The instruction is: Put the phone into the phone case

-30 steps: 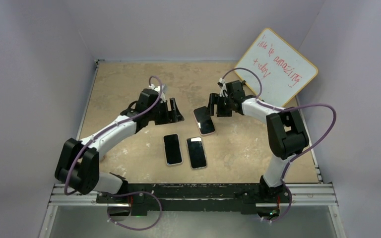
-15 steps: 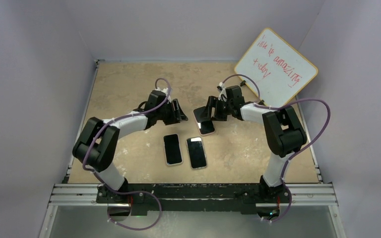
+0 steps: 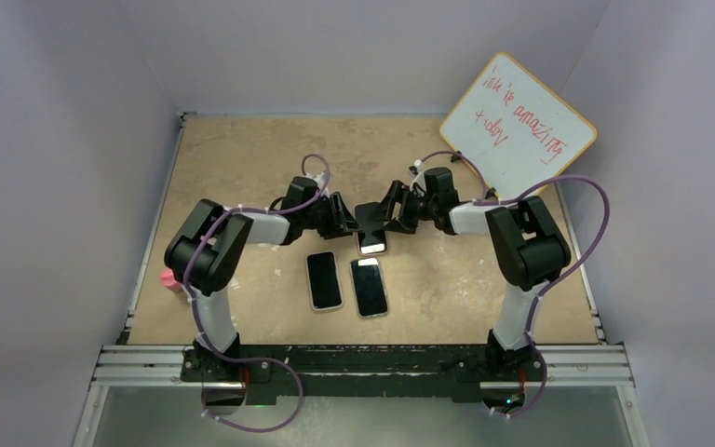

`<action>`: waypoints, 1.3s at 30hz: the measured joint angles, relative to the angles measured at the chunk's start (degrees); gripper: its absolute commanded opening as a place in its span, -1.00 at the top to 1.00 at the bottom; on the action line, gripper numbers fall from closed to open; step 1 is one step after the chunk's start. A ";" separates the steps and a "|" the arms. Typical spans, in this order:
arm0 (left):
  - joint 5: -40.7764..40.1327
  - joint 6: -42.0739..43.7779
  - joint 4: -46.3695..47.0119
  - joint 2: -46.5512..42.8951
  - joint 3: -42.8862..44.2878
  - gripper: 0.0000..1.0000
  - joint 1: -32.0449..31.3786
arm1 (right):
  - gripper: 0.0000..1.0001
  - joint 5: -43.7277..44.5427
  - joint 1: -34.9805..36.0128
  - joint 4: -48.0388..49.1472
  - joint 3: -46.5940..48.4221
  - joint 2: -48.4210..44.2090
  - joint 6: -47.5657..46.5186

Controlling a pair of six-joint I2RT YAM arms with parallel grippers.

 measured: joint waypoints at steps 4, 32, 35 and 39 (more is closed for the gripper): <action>1.68 -0.70 2.62 1.46 0.00 0.41 0.00 | -0.57 -1.49 0.00 4.07 -0.26 1.53 4.52; 3.76 -0.68 8.04 2.19 -3.52 0.77 1.49 | 0.02 -7.98 -0.37 15.04 -3.76 1.81 10.84; 3.61 -0.68 8.11 1.90 -3.87 0.76 1.55 | 0.08 -8.79 -0.39 15.76 -3.80 1.81 11.23; 3.26 -0.70 8.11 1.55 -4.42 0.75 1.70 | 0.13 -9.84 -0.28 16.63 -3.80 1.81 11.58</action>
